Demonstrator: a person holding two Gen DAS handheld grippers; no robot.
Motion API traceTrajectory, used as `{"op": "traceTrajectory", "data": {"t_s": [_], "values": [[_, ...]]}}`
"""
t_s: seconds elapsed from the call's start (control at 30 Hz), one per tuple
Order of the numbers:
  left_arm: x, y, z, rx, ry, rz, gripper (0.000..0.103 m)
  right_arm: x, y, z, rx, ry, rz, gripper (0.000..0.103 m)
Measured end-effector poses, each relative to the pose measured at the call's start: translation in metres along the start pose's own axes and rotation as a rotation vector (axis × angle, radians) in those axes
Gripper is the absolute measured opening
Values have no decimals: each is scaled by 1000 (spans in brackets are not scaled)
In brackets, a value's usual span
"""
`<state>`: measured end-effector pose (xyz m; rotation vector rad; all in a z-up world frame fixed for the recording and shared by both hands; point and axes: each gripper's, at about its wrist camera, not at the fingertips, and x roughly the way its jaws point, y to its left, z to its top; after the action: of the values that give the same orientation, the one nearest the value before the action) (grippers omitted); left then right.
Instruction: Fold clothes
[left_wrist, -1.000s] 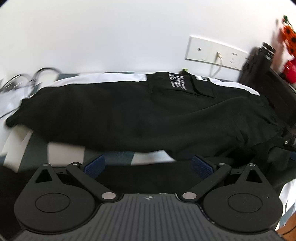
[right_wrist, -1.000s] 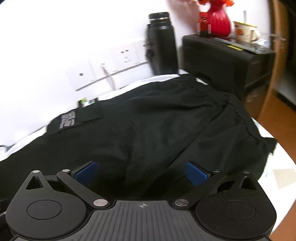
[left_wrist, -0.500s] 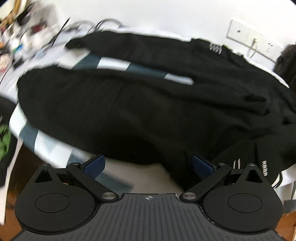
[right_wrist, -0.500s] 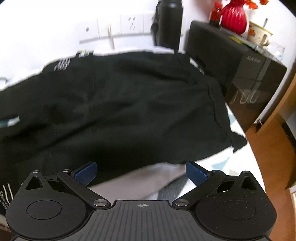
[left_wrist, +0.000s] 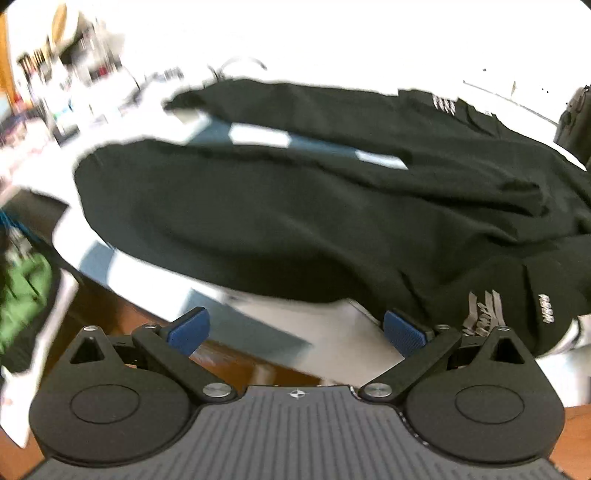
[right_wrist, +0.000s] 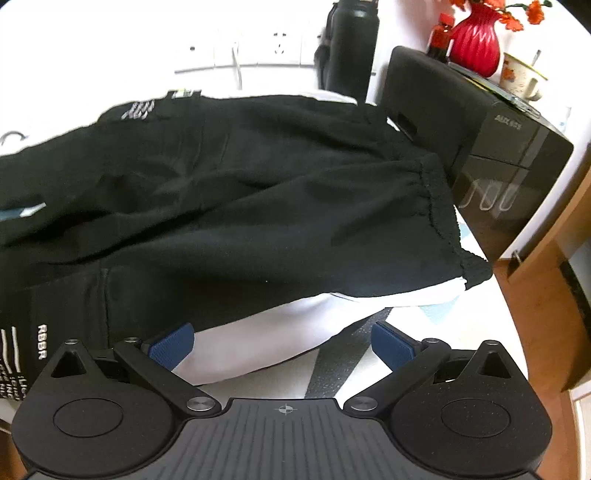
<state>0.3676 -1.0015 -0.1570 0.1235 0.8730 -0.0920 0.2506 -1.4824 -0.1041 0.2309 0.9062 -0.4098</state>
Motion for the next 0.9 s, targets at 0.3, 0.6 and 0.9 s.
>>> {"op": "traceTrajectory", "data": {"t_s": [0.3, 0.6, 0.9], "values": [[22, 55, -20, 108, -22, 68, 102, 0, 2, -26, 162, 52, 215, 97], [68, 83, -9, 458, -36, 104, 102, 3, 25, -19, 357, 77, 275, 96], [90, 111, -5, 715, -154, -17, 103, 4, 53, -22, 528, 89, 207, 96]]}}
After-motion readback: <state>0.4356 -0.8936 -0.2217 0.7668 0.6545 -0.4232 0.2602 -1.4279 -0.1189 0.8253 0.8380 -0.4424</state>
